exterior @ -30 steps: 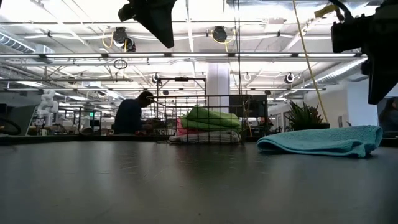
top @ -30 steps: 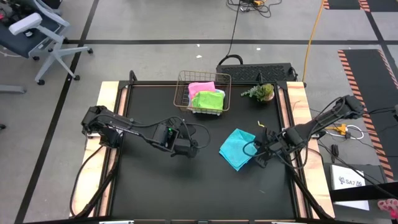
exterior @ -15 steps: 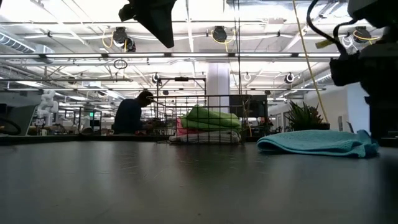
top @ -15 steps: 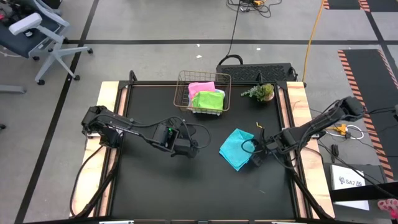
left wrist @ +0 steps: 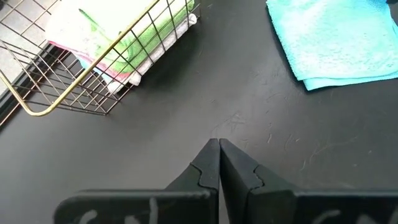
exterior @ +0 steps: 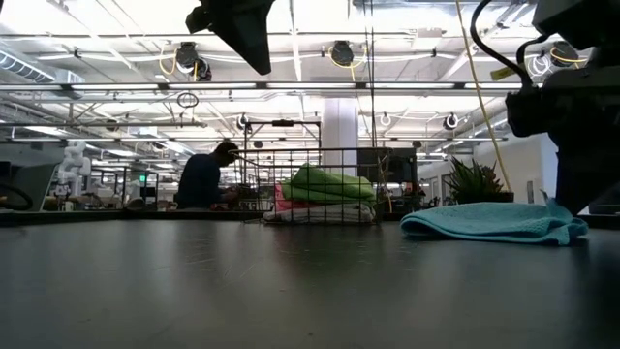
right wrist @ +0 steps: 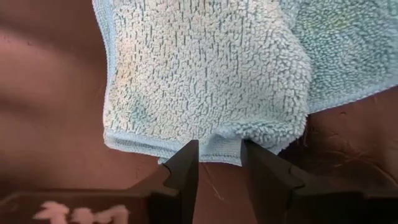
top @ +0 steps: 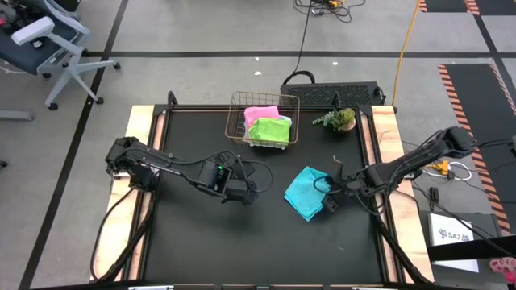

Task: Fold microfiber towels
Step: Fold the blue microfiber cloth

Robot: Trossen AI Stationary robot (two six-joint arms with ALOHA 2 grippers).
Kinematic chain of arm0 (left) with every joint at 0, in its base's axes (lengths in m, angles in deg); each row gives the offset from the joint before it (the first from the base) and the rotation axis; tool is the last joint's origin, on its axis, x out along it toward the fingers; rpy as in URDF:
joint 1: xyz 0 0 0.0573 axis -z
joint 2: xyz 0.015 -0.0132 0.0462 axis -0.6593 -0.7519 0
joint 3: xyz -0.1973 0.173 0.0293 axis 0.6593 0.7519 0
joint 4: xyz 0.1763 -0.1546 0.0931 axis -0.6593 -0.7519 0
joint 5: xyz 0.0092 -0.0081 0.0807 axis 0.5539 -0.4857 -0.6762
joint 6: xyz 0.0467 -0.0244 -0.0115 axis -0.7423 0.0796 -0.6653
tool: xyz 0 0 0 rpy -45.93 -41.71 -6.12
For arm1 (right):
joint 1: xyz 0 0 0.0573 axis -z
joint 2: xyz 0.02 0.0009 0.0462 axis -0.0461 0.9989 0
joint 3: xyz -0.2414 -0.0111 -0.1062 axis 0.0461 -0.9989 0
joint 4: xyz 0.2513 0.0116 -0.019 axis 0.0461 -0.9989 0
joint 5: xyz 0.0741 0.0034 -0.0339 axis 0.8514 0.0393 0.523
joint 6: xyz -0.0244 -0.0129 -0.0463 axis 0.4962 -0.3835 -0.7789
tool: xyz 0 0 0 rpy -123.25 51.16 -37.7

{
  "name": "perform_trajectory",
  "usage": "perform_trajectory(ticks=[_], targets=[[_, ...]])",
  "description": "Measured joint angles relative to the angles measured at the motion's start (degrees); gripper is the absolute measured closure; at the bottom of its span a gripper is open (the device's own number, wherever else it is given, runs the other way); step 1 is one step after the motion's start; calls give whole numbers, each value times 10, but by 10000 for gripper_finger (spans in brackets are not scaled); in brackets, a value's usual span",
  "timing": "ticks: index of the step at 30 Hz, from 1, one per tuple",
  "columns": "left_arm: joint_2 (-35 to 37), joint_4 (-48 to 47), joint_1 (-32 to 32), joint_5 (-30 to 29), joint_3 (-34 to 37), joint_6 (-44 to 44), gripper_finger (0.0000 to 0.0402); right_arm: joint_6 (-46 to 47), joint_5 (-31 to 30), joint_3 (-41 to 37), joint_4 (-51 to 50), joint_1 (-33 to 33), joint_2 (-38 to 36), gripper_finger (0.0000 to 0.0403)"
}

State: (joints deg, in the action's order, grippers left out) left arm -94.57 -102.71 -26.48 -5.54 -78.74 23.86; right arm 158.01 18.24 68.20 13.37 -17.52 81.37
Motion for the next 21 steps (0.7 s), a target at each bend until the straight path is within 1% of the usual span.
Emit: perform_trajectory(ticks=[5, 11, 16, 21], targets=[[0, 0, 0, 0, 0, -9, 398, 1, 1, 0, -35, 0, -40, 304], [0, 0, 0, 0, 0, -11, 389, 29, 45, 0, -59, 4, -87, 299], [0, 0, 0, 0, 0, -15, 398, 30, 44, 0, -75, 21, -105, 294], [0, 0, 0, -1, 0, -15, 391, 29, 44, 0, -106, 48, -105, 297]])
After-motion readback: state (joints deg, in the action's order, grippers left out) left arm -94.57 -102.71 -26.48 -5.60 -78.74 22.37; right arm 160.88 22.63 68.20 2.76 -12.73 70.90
